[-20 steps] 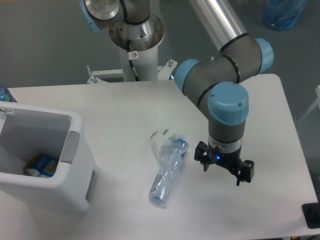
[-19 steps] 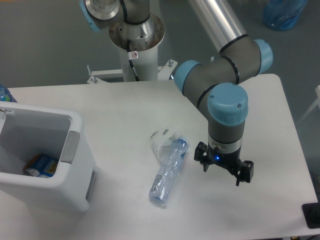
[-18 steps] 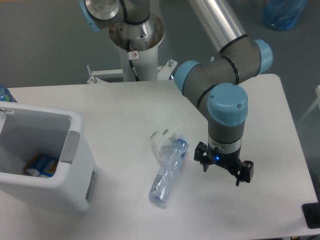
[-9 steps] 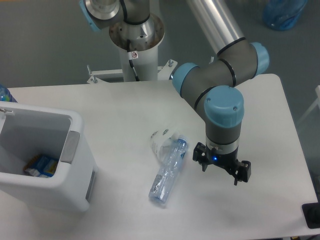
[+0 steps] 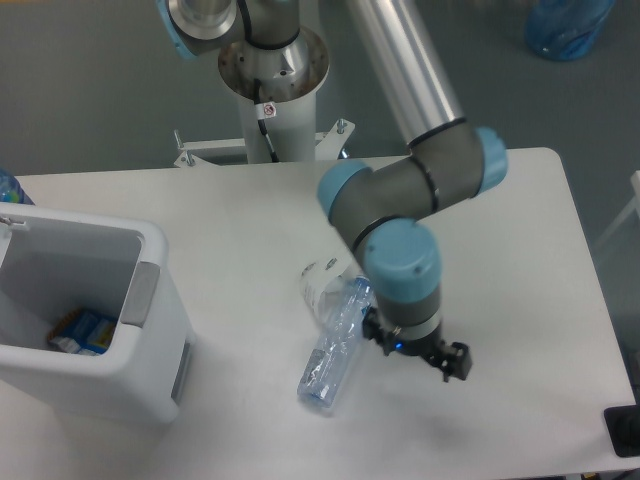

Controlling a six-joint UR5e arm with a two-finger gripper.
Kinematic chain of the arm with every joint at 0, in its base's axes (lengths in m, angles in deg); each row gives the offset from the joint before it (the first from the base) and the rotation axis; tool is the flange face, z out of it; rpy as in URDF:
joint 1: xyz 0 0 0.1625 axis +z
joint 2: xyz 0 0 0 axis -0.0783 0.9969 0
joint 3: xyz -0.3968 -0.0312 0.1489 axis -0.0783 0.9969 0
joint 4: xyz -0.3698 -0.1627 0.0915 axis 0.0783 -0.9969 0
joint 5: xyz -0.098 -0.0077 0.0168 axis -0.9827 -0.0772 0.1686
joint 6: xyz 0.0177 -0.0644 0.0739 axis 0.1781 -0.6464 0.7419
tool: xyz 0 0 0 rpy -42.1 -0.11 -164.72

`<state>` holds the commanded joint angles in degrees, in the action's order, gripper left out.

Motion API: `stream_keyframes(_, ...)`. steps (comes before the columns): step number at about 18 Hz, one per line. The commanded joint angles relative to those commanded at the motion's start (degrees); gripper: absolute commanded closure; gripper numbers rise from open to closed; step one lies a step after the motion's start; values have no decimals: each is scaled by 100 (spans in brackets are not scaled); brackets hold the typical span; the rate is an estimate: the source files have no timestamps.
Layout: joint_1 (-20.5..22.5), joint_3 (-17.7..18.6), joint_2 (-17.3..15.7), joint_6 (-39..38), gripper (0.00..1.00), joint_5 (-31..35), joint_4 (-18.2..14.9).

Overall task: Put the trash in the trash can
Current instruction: 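Lower the gripper over the bottle's cap end and close on it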

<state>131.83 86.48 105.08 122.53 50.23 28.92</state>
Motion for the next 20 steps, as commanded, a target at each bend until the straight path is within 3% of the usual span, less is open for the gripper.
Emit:
stream_keyframes(8, -457, 79, 9, -246, 0, 9, -44)
stream_keyframes(17, -721, 518, 79, -465, 0, 61, -27)
stream_keyframes(20, -730, 396, 280, -624, 0, 70, 0)
